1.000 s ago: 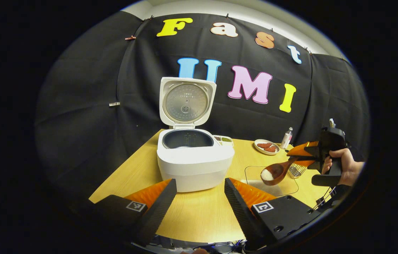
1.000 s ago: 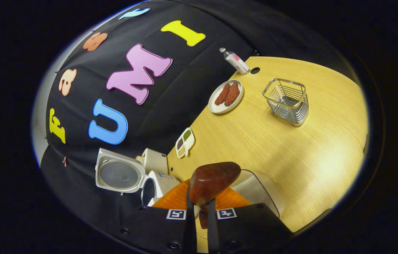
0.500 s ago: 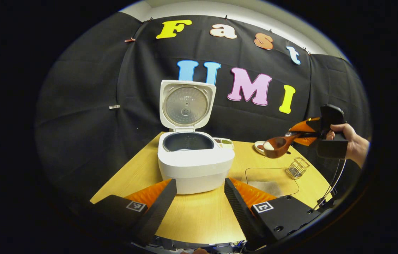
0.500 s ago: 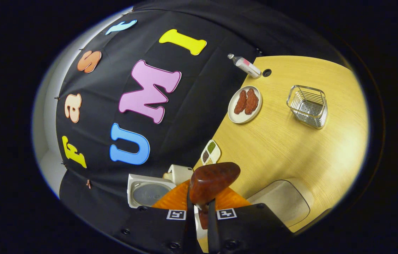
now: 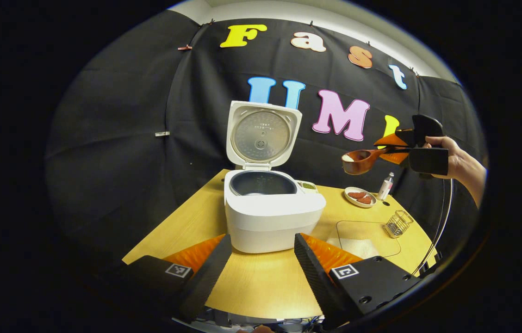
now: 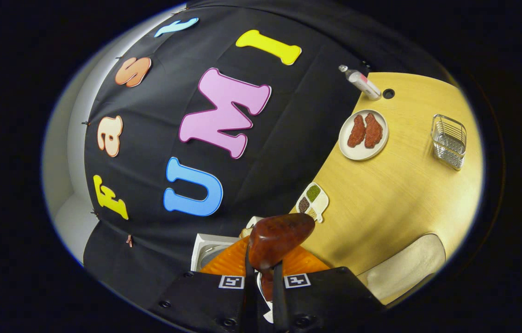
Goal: Close the left gripper, press the button to open the rice cooker; take a wooden spoon from the chopstick holder with the right hand, scoop a spoonful of rice and pour it into the rice cooker, then put the wooden spoon back into the chopstick holder.
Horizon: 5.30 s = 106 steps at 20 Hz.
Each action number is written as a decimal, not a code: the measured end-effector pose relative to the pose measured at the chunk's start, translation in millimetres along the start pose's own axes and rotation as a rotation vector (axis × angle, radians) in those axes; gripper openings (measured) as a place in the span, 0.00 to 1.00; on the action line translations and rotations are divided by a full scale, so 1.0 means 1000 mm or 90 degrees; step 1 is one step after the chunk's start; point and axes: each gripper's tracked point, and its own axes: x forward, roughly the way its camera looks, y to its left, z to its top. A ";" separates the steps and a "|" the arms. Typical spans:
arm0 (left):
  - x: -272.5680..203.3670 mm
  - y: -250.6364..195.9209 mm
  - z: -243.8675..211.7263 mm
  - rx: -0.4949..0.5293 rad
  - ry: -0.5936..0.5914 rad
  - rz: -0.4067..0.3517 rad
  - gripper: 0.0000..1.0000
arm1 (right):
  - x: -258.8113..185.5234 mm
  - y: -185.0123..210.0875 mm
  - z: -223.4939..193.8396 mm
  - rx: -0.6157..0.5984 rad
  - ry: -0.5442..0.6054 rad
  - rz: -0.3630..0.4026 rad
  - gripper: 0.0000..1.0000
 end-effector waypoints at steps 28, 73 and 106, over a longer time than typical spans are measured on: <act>0.001 0.089 -0.005 -0.077 0.012 0.112 0.95 | 0.153 0.083 -0.203 -0.619 0.069 0.099 0.16; 0.028 -0.075 0.023 0.042 -0.014 0.000 0.94 | -0.071 0.047 0.101 -0.722 -0.174 0.074 0.16; 0.055 -0.196 0.044 0.042 0.012 0.062 0.94 | -0.042 -0.309 0.227 -0.398 -0.111 -0.260 0.18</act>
